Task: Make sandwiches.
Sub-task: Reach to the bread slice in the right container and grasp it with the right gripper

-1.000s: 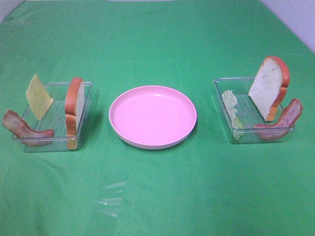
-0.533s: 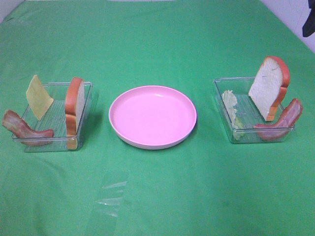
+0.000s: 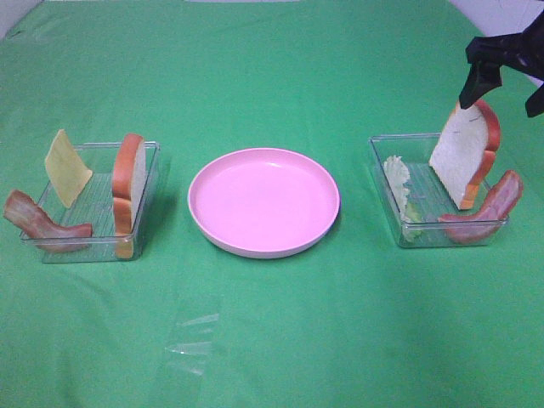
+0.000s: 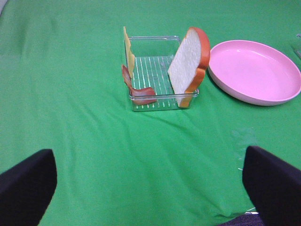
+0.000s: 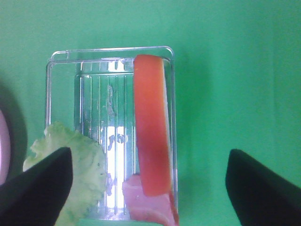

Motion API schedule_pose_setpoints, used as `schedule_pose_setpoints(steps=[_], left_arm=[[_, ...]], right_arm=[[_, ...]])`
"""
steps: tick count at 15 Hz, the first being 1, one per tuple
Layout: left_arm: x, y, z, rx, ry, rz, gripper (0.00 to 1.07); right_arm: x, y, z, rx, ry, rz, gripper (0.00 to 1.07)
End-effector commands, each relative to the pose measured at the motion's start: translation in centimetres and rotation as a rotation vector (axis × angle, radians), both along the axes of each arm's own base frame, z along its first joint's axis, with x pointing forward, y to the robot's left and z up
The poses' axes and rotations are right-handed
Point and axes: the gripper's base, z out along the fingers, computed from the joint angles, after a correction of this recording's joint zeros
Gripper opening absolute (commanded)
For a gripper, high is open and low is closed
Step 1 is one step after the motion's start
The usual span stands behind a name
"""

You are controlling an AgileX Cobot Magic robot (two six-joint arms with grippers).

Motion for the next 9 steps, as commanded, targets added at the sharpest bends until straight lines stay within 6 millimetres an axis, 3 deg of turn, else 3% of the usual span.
schedule_pose_setpoints(steps=[1,6,9], left_arm=[[-0.2,0.0,0.0,-0.007,-0.013,0.001,1.01],[-0.2,0.0,0.0,-0.007,-0.013,0.001,1.01],[-0.2,0.0,0.0,-0.007,-0.013,0.001,1.01]], right_arm=[[0.8,0.0,-1.6,0.014,0.01,0.017,0.87],[2.0,0.1,-5.0,0.028,0.034,0.04,0.84],[2.2,0.1,-5.2,0.038,0.029,0.031,0.71]])
